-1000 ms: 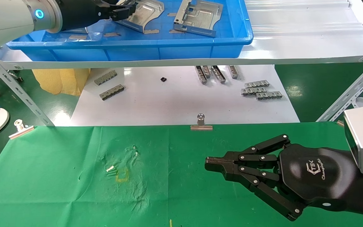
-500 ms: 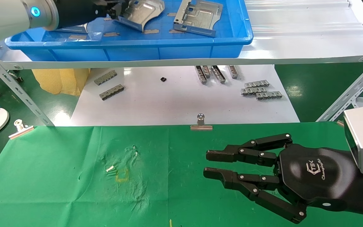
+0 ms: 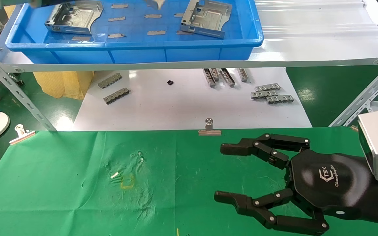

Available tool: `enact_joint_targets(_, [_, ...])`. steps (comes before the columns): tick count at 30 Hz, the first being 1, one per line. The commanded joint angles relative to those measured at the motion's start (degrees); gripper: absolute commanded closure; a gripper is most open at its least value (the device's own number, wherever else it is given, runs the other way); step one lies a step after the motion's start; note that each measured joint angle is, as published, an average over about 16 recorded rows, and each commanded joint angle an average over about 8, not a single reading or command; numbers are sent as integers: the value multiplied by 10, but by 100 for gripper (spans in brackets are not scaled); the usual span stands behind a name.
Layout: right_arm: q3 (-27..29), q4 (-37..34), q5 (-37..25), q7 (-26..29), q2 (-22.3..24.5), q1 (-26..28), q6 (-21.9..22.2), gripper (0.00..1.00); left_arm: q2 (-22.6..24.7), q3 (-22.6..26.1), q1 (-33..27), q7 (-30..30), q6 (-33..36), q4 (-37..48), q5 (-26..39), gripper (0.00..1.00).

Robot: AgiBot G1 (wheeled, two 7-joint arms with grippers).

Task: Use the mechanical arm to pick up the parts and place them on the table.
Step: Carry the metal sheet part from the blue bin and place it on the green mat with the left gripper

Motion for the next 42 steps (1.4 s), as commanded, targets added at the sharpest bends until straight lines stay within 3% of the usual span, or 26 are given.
enact_joint_targets(1, [0, 0, 0, 0, 0, 0, 0, 0, -9, -3, -1, 15, 37, -4, -5, 100])
enact_joint_targets(8, [0, 0, 0, 0, 0, 0, 0, 0, -56, -14, 18, 69, 229, -14, -30, 100])
enact_joint_targets(13, [0, 0, 0, 0, 0, 0, 0, 0, -81, -7, 43, 97, 294, -42, -38, 100])
enact_joint_targets(18, [0, 0, 0, 0, 0, 0, 0, 0, -127, 22, 98, 115, 303, -133, -67, 100])
enact_joint_targets(26, [0, 0, 0, 0, 0, 0, 0, 0, -220, 117, 198, 153, 295, -272, -114, 100])
enact_joint_targets(32, [0, 0, 0, 0, 0, 0, 0, 0, -217, 173, 222, 216, 281, -233, -87, 100])
enact_joint_targets(39, [0, 0, 0, 0, 0, 0, 0, 0, -187, 201, 227, 301, 266, -147, -51, 100])
enact_joint_targets(40, [0, 0, 0, 0, 0, 0, 0, 0, -183, 203, 228, 312, 263, -136, -48, 96])
enact_joint_targets(42, [0, 0, 0, 0, 0, 0, 0, 0, -174, 205, 230, 331, 258, -116, -44, 71])
